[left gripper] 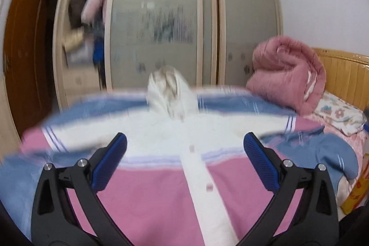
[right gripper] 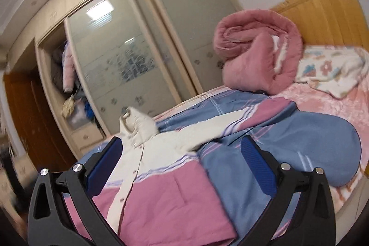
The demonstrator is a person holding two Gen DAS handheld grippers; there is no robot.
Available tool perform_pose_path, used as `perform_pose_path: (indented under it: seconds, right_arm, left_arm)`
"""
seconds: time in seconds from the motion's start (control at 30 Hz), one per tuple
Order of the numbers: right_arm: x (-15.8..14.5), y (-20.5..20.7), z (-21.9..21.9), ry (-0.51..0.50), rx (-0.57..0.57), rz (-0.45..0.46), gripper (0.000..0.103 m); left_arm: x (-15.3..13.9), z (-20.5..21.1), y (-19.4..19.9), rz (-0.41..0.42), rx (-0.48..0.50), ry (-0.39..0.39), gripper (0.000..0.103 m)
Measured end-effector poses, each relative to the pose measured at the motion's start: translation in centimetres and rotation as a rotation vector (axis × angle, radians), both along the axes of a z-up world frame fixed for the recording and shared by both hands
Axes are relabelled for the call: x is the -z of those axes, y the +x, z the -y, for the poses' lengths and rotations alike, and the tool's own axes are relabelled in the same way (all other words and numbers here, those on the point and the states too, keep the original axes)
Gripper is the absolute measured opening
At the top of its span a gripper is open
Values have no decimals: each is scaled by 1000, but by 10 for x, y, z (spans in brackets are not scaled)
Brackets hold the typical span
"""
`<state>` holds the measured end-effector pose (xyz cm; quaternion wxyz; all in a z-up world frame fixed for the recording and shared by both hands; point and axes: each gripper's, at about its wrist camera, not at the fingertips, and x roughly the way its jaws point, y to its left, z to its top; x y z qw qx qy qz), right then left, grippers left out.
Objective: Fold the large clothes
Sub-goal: 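Reach the right gripper to a pink sleeve cuff and grasp it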
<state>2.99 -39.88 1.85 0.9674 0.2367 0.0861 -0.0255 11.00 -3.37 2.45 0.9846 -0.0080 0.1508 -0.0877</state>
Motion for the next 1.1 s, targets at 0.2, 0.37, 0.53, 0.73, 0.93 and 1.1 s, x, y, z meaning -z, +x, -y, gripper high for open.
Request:
perform_pose_path:
  seconds: [0.2, 0.37, 0.53, 0.73, 0.93, 1.1]
  right_arm:
    - [11, 46, 99, 279, -42, -82, 102]
    - [28, 115, 165, 433, -96, -162, 102]
    - [59, 195, 212, 498, -70, -250, 102]
    - [104, 246, 260, 601, 4, -314, 102]
    - [139, 261, 277, 639, 67, -375, 102]
    - [151, 265, 285, 650, 112, -399, 102]
  left_arm:
    - [60, -26, 41, -282, -6, -157, 101]
    - [43, -32, 42, -240, -28, -112, 101]
    - [32, -27, 43, -208, 14, -104, 101]
    - [32, -19, 52, -221, 42, -98, 101]
    - [40, -15, 61, -249, 49, -82, 101]
    - [49, -15, 69, -279, 47, -88, 101]
